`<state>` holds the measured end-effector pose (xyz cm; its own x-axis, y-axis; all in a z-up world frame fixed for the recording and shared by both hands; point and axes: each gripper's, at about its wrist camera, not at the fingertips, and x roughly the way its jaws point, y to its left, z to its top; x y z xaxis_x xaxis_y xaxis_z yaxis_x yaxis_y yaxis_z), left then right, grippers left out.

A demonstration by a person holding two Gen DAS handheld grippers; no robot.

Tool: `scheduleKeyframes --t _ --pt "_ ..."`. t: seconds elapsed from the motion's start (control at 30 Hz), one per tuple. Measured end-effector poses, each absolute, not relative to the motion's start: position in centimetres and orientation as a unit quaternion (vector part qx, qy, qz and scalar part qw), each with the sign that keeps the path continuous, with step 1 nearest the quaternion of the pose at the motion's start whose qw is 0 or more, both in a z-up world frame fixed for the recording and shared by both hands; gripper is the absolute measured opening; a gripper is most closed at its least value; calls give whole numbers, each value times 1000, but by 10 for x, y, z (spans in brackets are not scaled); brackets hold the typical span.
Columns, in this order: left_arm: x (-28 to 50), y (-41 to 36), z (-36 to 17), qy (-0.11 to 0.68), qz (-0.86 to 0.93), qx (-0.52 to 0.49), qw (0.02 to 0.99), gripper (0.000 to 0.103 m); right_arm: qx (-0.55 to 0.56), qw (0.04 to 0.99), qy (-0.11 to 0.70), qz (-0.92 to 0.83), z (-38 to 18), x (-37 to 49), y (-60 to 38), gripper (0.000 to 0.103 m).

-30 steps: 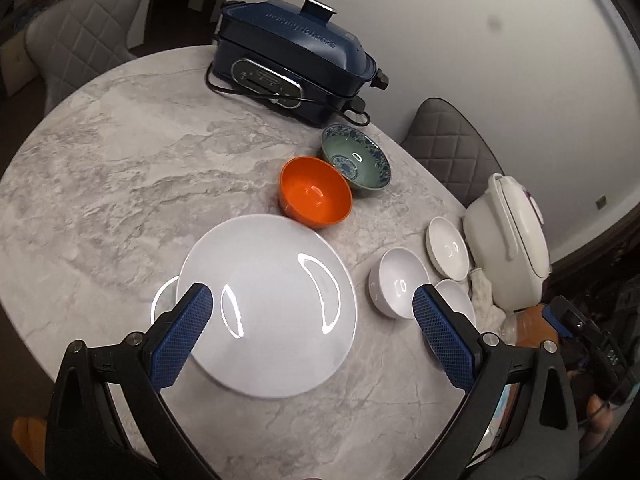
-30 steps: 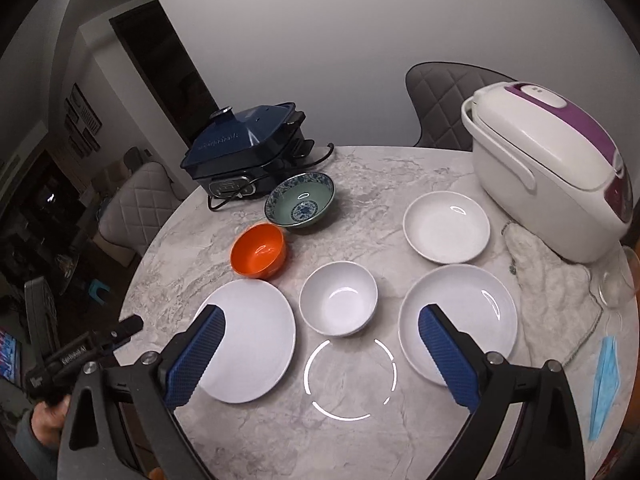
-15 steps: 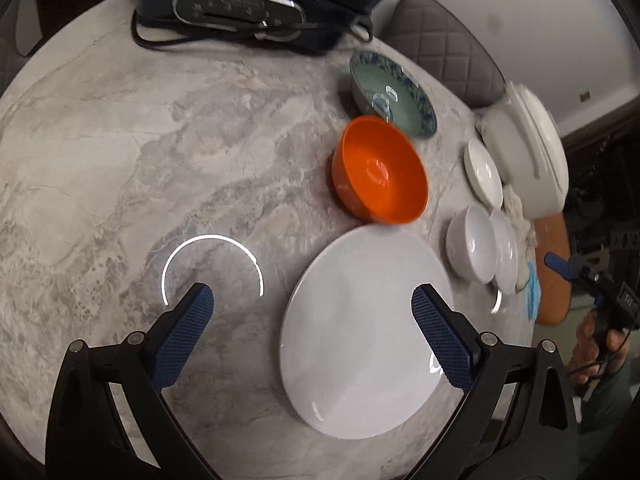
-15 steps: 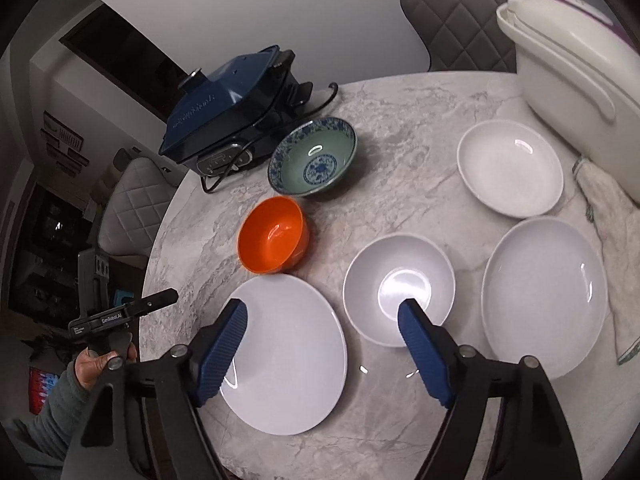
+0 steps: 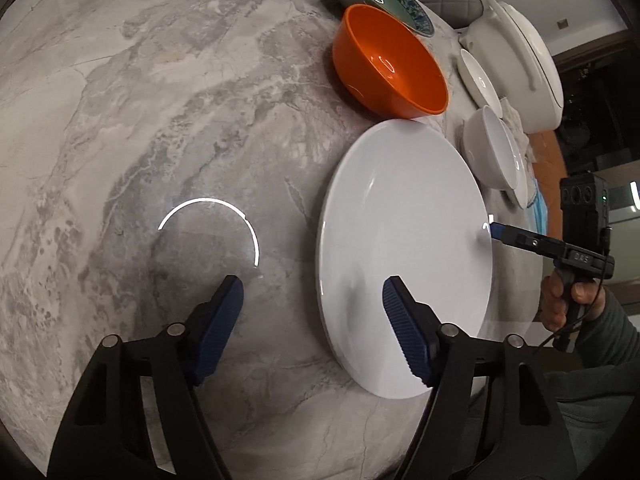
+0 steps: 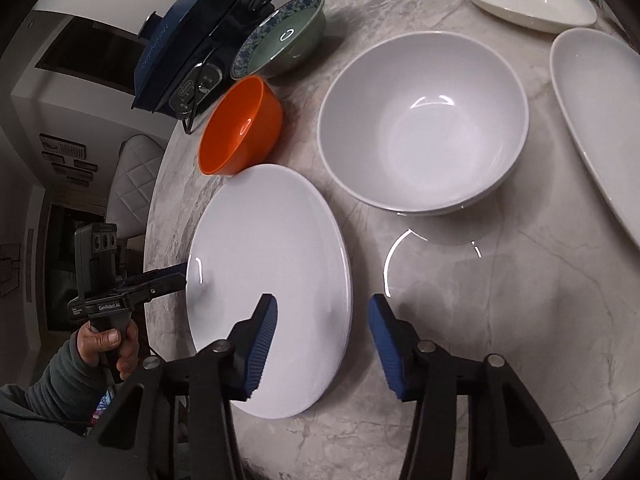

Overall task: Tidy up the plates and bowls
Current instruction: 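Move the left tool to the large white plate's rim and close on it, then lift the large white plate with the left tool and carry it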

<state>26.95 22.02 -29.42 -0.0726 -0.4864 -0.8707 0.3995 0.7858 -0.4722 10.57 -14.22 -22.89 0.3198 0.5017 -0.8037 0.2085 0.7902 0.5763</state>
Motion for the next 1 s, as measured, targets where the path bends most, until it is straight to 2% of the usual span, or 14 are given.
scheduleKeyframes --t 0.17,0.23,0.3,0.37,0.5,0.7,0.83,0.87,1.0 --pt "268 207 -288 660 -333 -43 672 55 313 750 574 101 -240 110 -143 38" --pt "271 206 -290 666 -334 -51 665 48 315 746 578 103 -243 108 -144 38" --pt "271 203 -290 674 -334 -49 657 34 319 737 586 109 -249 106 -144 35" --pt "268 201 -292 676 -336 -46 655 29 323 735 585 116 -251 103 -144 32" --pt "265 196 -293 676 -334 -49 655 26 332 728 587 126 -255 105 -142 21" --pt "267 193 -292 677 -331 -48 656 26 362 720 579 129 -260 110 -147 21" --pt "269 194 -290 677 -326 -45 658 25 388 709 574 130 -267 107 -154 16" --pt "268 192 -290 677 -324 -42 660 23 388 709 575 127 -268 106 -155 13" --pt "268 194 -289 675 -313 -27 667 17 375 714 579 124 -266 105 -154 13"
